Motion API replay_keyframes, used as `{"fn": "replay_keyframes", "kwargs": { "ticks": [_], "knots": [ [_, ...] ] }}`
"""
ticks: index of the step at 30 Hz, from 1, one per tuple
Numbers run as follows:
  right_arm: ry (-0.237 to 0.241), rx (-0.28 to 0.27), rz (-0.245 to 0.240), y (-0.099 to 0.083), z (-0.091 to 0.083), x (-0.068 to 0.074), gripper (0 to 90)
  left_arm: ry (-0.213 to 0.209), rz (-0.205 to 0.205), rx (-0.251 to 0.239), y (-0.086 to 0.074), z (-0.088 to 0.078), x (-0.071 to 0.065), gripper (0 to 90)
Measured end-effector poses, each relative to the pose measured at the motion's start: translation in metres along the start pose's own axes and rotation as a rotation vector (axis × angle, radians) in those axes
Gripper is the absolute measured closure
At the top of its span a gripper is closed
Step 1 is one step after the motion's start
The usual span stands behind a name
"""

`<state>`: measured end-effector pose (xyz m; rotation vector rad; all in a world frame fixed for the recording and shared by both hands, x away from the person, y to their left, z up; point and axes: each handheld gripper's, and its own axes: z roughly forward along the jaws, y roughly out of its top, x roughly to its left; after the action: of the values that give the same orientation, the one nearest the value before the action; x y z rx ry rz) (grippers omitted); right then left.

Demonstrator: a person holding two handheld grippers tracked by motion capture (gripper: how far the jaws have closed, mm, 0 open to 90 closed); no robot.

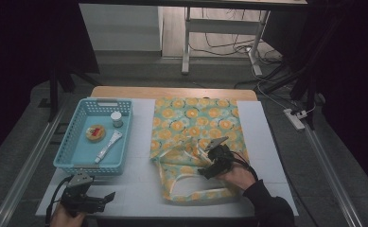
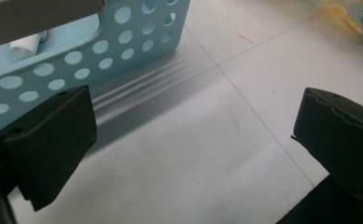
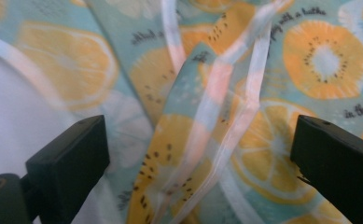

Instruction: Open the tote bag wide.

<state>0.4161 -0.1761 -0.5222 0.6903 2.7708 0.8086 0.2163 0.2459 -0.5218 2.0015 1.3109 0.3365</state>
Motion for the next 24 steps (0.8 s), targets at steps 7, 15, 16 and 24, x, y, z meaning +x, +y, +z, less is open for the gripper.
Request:
{"fn": "replay_keyframes", "kwargs": {
  "ticks": [7, 15, 16, 24],
  "knots": [
    [0.028, -0.014, -0.049, 0.001, -0.008, 0.004, 48.1, 0.003, 0.001, 0.004, 0.000, 0.000, 0.000, 0.0],
    [0.068, 0.002, -0.080, 0.004, -0.010, 0.007, 88.9, 0.005, 0.001, 0.007, 0.000, 0.001, 0.000, 0.0],
    [0.070, 0.004, -0.079, 0.005, -0.010, 0.007, 89.3, 0.004, 0.001, 0.007, 0.000, 0.001, 0.000, 0.0],
    [0.086, -0.044, -0.034, 0.012, -0.021, -0.002, 89.5, 0.003, -0.001, 0.007, 0.000, 0.001, 0.000, 0.0]
  ]
}}
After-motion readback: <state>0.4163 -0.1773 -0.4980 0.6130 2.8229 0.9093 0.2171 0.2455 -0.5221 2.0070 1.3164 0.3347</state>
